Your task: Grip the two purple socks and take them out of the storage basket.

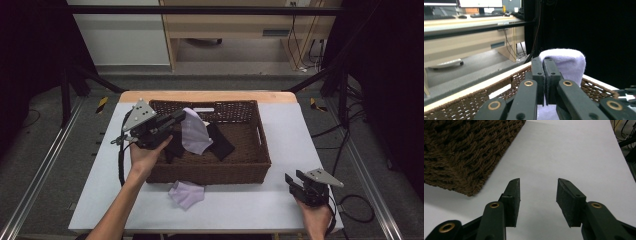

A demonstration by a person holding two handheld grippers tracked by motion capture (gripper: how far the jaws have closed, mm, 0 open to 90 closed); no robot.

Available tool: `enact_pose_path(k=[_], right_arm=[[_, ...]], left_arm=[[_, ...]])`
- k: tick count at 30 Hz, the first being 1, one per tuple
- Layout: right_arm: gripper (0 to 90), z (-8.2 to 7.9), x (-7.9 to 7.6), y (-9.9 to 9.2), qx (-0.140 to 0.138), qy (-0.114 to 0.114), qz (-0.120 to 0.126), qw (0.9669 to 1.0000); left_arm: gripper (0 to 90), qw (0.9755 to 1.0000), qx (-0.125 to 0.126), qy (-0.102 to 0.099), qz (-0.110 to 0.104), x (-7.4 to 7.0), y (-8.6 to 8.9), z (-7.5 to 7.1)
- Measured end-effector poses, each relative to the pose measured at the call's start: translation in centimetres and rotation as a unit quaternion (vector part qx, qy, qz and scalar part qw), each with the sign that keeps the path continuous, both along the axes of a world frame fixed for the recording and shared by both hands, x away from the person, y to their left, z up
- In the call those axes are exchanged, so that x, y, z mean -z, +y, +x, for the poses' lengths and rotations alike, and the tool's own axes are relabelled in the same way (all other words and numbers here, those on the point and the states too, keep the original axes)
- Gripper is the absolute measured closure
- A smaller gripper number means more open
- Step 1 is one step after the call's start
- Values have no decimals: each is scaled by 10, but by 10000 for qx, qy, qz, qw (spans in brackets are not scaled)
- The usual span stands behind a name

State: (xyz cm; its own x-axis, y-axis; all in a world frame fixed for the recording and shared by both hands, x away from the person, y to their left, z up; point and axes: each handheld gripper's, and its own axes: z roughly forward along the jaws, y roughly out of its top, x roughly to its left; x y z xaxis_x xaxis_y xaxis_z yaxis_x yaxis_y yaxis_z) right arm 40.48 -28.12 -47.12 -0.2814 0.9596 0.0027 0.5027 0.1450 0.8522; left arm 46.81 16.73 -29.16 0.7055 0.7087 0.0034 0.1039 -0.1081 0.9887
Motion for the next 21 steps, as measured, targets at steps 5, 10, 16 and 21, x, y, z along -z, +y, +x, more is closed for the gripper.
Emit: enact_pose_path(k=[5, 10, 16, 21], right_arm=[[558, 0, 0, 0, -3, 7, 0, 10000], [562, -1, 0, 0, -4, 12, -1, 10000], [560, -1, -1, 0, -22, 4, -26, 10000], [560, -2, -1, 1, -20, 5, -17, 10000]], left_arm=[[874, 9998, 114, -112, -119, -11, 7, -16], [874, 9993, 264, -202, -192, -24, 14, -32], [874, 9986, 411, -296, -137, -34, 18, -51], [873, 9976, 586, -366, -86, -34, 20, -68]])
